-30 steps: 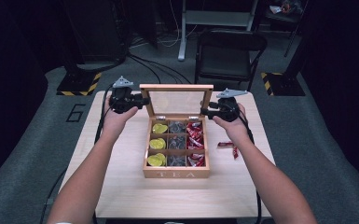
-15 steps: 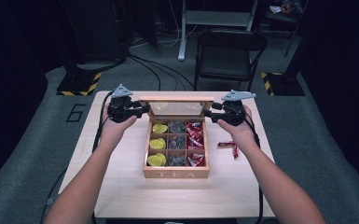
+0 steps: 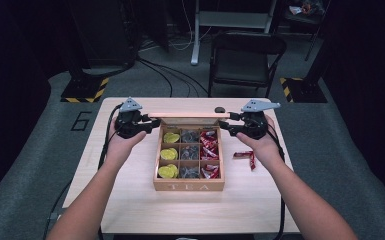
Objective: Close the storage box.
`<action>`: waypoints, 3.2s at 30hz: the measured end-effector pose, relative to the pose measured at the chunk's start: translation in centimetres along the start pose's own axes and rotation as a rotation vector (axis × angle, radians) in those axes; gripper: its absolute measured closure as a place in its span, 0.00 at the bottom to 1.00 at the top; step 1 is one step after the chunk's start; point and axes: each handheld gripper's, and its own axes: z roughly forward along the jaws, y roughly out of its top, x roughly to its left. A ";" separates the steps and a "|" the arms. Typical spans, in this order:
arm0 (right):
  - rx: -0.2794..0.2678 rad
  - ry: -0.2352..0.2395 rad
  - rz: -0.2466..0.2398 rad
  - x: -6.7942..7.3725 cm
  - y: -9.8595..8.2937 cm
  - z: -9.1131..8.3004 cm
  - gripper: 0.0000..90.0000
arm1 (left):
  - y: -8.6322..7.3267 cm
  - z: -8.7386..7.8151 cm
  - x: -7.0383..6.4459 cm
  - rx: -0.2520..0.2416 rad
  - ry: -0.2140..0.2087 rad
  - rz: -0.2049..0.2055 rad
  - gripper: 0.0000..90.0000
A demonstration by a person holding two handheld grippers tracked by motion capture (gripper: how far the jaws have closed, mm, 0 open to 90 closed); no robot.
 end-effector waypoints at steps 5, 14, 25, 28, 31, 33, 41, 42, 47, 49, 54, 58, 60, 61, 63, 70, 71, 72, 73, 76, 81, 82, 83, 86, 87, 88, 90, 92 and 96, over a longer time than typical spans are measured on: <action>0.008 0.020 -0.024 0.7 -0.1 -0.7 0.54 | -0.7 -0.2 -0.3 -0.002 -0.008 0.001 0.64; 0.009 0.040 -0.038 1.7 -0.6 -1.4 0.53 | -1.8 -0.4 -0.7 0.006 -0.020 0.007 0.63; 0.018 0.044 -0.041 2.4 -1.9 -1.6 0.53 | -3.0 -0.7 -1.0 0.006 -0.036 -0.005 0.63; 0.017 0.038 -0.054 2.7 -2.2 -1.6 0.53 | -3.3 -0.7 -1.2 0.013 -0.034 0.005 0.63; 0.016 0.035 -0.043 2.9 -2.5 -1.7 0.53 | -3.6 -0.9 -1.4 0.007 -0.037 0.001 0.63; 0.016 0.036 -0.044 3.0 -2.8 -1.8 0.53 | -3.9 -1.1 -1.5 0.005 -0.044 -0.003 0.63; 0.016 0.025 -0.051 3.9 -4.3 -2.0 0.53 | -5.3 -2.1 -2.4 0.006 -0.046 0.015 0.58; 0.009 0.022 -0.054 4.0 -4.5 -2.0 0.53 | -5.5 -2.3 -2.5 0.009 -0.051 0.012 0.57; 0.004 0.010 -0.059 4.5 -5.3 -2.1 0.54 | -6.7 -2.9 -2.9 0.011 -0.062 0.001 0.56; -0.001 0.004 -0.052 4.6 -5.5 -2.1 0.54 | -7.1 -3.0 -3.1 0.013 -0.066 -0.005 0.56; -0.006 0.006 -0.057 4.8 -6.1 -2.3 0.54 | -7.8 -3.4 -3.5 0.013 -0.085 0.000 0.60; -0.004 0.000 -0.076 5.1 -6.5 -2.4 0.54 | -8.4 -3.7 -4.2 0.009 -0.108 -0.006 0.61; -0.008 0.000 -0.068 5.2 -6.8 -2.4 0.54 | -8.5 -3.8 -4.5 0.017 -0.124 -0.009 0.62; -0.003 -0.001 -0.065 5.3 -6.9 -2.5 0.54 | -8.6 -3.8 -4.7 0.015 -0.126 -0.005 0.62; -0.009 -0.003 -0.065 5.4 -7.1 -2.4 0.54 | -8.7 -3.9 -4.9 0.013 -0.132 -0.006 0.62; -0.020 -0.008 -0.059 5.8 -8.3 -2.4 0.54 | -8.9 -4.1 -5.3 0.006 -0.133 -0.015 0.62; -0.021 -0.005 -0.048 5.9 -8.4 -2.4 0.54 | -8.9 -4.1 -5.4 0.008 -0.136 -0.019 0.62; -0.025 -0.006 -0.047 5.9 -8.6 -2.4 0.54 | -8.9 -4.1 -5.4 0.006 -0.136 -0.021 0.62; -0.022 -0.006 -0.053 6.0 -8.7 -2.4 0.54 | -9.0 -4.1 -5.4 0.006 -0.136 -0.025 0.62; -0.012 -0.005 -0.061 6.1 -9.1 -2.4 0.54 | -9.2 -4.0 -5.4 0.012 -0.139 -0.027 0.64; -0.006 -0.005 -0.046 6.3 -9.6 -2.3 0.54 | -9.8 -4.0 -5.4 0.008 -0.146 -0.040 0.65; -0.004 0.001 -0.048 6.2 -9.8 -2.3 0.54 | -9.9 -4.0 -5.4 0.005 -0.146 -0.042 0.65; -0.005 -0.002 -0.039 6.3 -9.9 -2.3 0.54 | -10.0 -4.0 -5.4 0.005 -0.147 -0.048 0.65; 0.004 0.004 -0.025 6.4 -10.2 -2.2 0.54 | -10.3 -3.9 -5.5 0.010 -0.144 -0.047 0.65; 0.006 0.008 -0.025 6.4 -10.3 -2.2 0.54 | -10.4 -3.9 -5.6 0.011 -0.141 -0.046 0.65; 0.006 0.013 -0.025 6.3 -10.5 -2.2 0.54 | -10.4 -3.9 -5.6 0.010 -0.139 -0.048 0.65; 0.008 0.017 -0.007 6.3 -10.6 -2.1 0.54 | -10.6 -4.0 -5.5 0.012 -0.143 -0.058 0.65; 0.010 0.021 0.004 6.3 -10.8 -2.1 0.54 | -10.7 -4.0 -5.4 0.011 -0.142 -0.055 0.65; 0.022 0.030 0.019 6.4 -11.1 -2.1 0.54 | -11.0 -3.8 -5.6 0.020 -0.149 -0.054 0.65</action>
